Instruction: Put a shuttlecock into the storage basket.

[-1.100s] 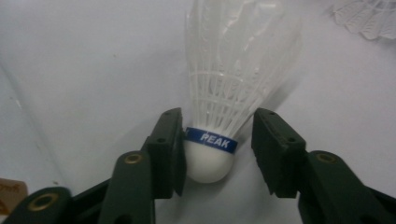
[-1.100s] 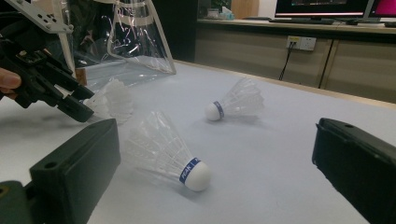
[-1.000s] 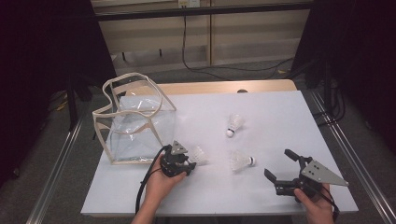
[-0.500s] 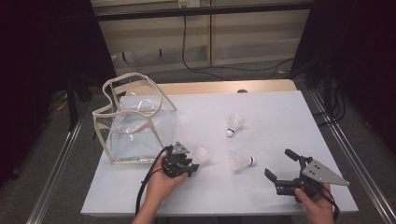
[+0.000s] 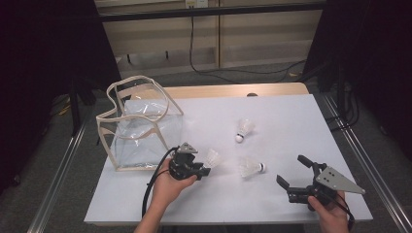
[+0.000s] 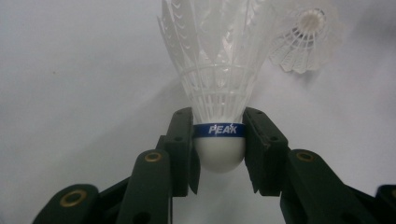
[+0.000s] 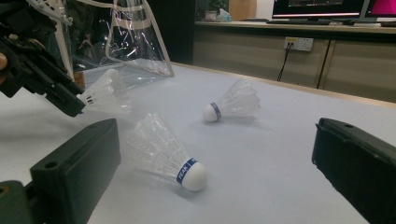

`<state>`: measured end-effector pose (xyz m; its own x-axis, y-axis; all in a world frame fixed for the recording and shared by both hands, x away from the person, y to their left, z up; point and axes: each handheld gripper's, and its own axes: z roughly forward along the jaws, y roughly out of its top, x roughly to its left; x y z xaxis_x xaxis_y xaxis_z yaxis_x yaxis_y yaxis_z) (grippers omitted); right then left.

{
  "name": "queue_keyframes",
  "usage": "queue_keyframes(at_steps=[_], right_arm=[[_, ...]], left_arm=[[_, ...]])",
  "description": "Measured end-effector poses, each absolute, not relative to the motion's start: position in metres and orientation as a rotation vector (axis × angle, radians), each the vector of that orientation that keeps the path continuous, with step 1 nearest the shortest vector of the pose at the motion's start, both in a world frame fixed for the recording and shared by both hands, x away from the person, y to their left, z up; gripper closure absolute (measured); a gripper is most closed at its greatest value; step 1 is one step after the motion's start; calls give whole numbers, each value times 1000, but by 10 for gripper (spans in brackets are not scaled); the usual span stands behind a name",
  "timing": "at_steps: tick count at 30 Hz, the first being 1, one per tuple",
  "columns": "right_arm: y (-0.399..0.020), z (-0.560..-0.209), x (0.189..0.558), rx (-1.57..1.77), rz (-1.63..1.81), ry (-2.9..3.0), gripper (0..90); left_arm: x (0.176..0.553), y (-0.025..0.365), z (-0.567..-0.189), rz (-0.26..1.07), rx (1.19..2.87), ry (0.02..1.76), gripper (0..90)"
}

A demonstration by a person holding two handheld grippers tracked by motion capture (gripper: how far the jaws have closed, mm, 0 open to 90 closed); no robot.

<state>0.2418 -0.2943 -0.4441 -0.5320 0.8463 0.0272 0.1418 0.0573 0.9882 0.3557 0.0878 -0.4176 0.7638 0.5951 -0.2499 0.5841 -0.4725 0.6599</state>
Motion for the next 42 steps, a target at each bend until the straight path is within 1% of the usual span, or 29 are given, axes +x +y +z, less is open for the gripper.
queue_keyframes(at_steps=[20,29,37,42], right_arm=[[-296,-443,241,993,1525,1738,9],[-296,-443,241,991,1523,1740,9],[-296,-443,241,990,1522,1734,9],[-297,-443,241,995,1528,1732,9]], left_arm=[[363,86,-384,-1,2163,860,654],[370,84,-368,8,2173,856,654],[374,82,-358,-13,2167,855,654],[376,81,-351,1,2180,853,654]])
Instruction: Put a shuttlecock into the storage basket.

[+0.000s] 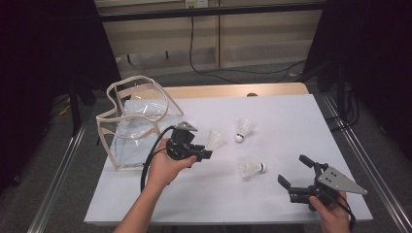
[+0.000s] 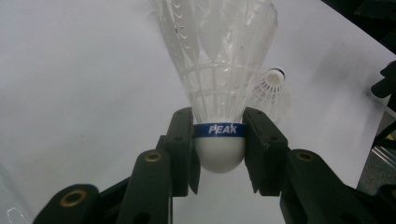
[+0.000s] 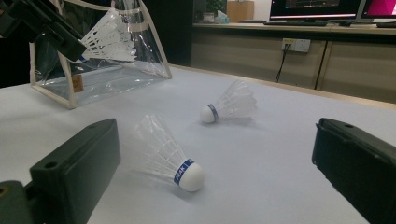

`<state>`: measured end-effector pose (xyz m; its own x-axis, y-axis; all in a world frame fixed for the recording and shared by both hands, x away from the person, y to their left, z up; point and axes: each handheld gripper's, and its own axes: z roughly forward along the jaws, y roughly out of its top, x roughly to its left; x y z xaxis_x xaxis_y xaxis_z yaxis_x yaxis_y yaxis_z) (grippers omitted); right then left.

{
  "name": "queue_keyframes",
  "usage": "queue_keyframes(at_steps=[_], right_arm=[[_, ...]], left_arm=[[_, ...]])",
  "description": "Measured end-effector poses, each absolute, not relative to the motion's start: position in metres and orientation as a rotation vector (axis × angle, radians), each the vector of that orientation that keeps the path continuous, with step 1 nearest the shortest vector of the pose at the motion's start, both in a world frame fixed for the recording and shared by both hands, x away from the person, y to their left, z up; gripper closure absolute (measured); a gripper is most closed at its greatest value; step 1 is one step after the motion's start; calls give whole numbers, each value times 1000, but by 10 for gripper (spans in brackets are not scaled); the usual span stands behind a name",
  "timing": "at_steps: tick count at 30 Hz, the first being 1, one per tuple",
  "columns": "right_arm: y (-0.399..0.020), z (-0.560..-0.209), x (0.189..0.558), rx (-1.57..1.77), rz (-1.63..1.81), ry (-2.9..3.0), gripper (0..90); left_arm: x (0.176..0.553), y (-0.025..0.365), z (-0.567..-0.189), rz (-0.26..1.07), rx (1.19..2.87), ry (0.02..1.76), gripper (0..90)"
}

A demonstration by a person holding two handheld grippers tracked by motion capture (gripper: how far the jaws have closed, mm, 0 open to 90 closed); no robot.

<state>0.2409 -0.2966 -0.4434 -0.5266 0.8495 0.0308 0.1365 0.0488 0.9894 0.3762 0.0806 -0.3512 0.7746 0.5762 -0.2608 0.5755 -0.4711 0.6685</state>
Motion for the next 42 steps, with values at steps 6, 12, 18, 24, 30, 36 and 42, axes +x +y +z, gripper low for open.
queue_keyframes(at_steps=[6,12,18,24,30,36,42], right_arm=[[-297,-443,241,992,1523,1734,9],[-297,-443,241,994,1529,1732,9],[-297,-443,241,997,1530,1732,9],[-297,-443,241,997,1529,1730,9],[-297,-443,241,997,1528,1729,9],[-297,-444,241,996,1525,1733,9],[-297,-444,241,994,1527,1731,9]], left_arm=[[382,81,-345,2,2165,868,655],[387,81,-340,-8,2152,880,654],[390,78,-335,-3,2153,882,654],[392,79,-329,-2,2145,886,654],[394,81,-325,7,2139,892,655],[398,82,-321,3,2137,903,655],[401,84,-319,-2,2119,923,655]])
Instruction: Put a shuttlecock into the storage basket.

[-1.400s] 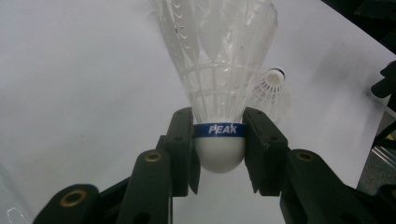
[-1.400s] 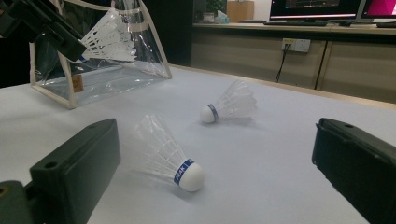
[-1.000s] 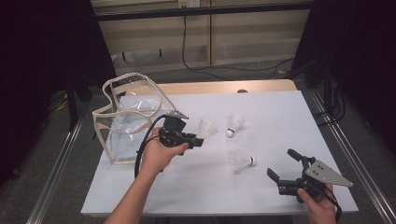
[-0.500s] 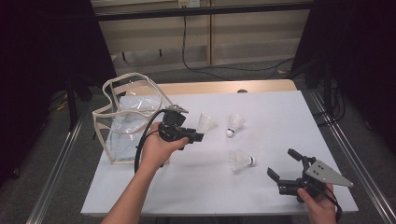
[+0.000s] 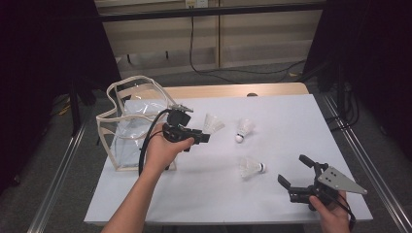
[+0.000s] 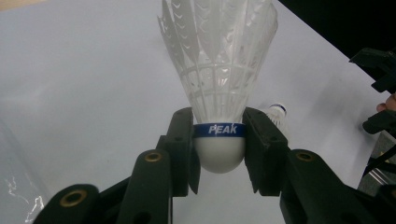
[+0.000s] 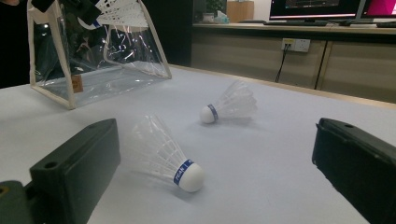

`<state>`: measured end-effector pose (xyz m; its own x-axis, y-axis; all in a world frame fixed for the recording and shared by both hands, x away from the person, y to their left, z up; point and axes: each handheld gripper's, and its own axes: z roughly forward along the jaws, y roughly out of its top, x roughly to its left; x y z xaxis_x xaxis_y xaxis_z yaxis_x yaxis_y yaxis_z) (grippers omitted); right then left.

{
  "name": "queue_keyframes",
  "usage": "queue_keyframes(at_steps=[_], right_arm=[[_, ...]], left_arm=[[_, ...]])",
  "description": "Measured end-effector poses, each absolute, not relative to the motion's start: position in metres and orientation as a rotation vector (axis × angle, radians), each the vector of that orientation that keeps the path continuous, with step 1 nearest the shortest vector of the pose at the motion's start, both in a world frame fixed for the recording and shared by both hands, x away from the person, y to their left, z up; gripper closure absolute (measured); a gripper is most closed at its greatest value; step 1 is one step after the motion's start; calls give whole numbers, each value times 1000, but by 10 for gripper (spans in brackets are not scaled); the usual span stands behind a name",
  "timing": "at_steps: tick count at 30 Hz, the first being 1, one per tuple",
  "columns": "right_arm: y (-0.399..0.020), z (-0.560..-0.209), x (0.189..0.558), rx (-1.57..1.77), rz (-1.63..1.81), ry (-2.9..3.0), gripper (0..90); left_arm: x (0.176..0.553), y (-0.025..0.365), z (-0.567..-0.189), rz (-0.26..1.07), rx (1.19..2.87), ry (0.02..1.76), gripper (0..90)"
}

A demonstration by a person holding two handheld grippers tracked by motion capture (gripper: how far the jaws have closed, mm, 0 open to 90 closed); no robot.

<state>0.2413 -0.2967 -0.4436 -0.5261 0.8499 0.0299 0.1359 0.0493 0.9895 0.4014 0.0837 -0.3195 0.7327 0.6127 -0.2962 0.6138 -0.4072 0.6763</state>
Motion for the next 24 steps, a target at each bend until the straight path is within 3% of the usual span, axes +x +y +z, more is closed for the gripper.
queue_keyframes(at_steps=[24], right_arm=[[-297,-444,241,994,1529,1733,9]], left_arm=[[409,81,-307,13,2136,940,654]])
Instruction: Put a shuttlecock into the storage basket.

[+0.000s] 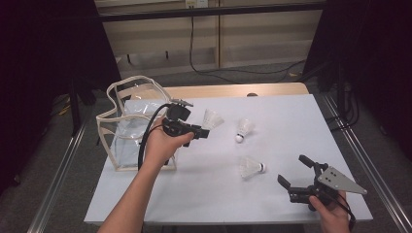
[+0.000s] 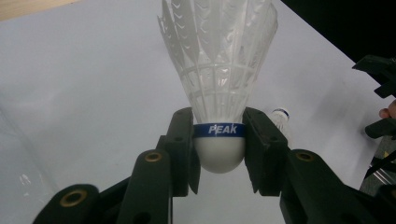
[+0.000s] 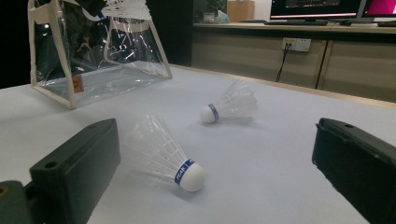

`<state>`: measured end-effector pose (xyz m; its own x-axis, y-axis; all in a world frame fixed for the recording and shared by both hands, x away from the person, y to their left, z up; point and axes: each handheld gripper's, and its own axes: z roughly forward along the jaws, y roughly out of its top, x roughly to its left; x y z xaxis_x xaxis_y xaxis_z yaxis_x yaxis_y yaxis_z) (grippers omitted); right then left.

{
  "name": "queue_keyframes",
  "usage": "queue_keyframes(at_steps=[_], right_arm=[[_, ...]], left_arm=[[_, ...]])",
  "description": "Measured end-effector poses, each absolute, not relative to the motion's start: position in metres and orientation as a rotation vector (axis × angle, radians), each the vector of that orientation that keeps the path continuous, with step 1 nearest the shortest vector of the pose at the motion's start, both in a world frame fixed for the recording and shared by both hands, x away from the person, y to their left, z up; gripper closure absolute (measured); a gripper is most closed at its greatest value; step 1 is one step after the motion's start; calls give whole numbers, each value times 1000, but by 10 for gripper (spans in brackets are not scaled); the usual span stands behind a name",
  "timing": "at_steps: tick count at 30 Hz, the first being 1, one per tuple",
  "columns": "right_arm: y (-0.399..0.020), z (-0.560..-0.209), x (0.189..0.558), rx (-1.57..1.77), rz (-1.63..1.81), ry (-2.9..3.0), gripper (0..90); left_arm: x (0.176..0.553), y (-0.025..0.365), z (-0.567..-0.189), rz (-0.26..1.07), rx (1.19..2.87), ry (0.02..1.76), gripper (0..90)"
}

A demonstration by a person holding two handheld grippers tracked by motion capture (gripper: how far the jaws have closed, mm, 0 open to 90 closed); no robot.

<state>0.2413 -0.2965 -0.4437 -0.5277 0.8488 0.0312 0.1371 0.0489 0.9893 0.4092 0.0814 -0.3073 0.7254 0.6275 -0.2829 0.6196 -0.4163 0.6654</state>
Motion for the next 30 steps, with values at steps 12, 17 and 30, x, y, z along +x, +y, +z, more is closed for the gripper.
queue_keyframes(at_steps=[12,17,30], right_arm=[[-297,-444,241,995,1532,1732,9],[-297,-444,241,997,1531,1730,8],[-297,-444,241,998,1535,1730,8]], left_arm=[[414,79,-303,13,2140,945,654],[416,79,-301,27,2135,951,655],[421,80,-290,23,2119,963,655]])
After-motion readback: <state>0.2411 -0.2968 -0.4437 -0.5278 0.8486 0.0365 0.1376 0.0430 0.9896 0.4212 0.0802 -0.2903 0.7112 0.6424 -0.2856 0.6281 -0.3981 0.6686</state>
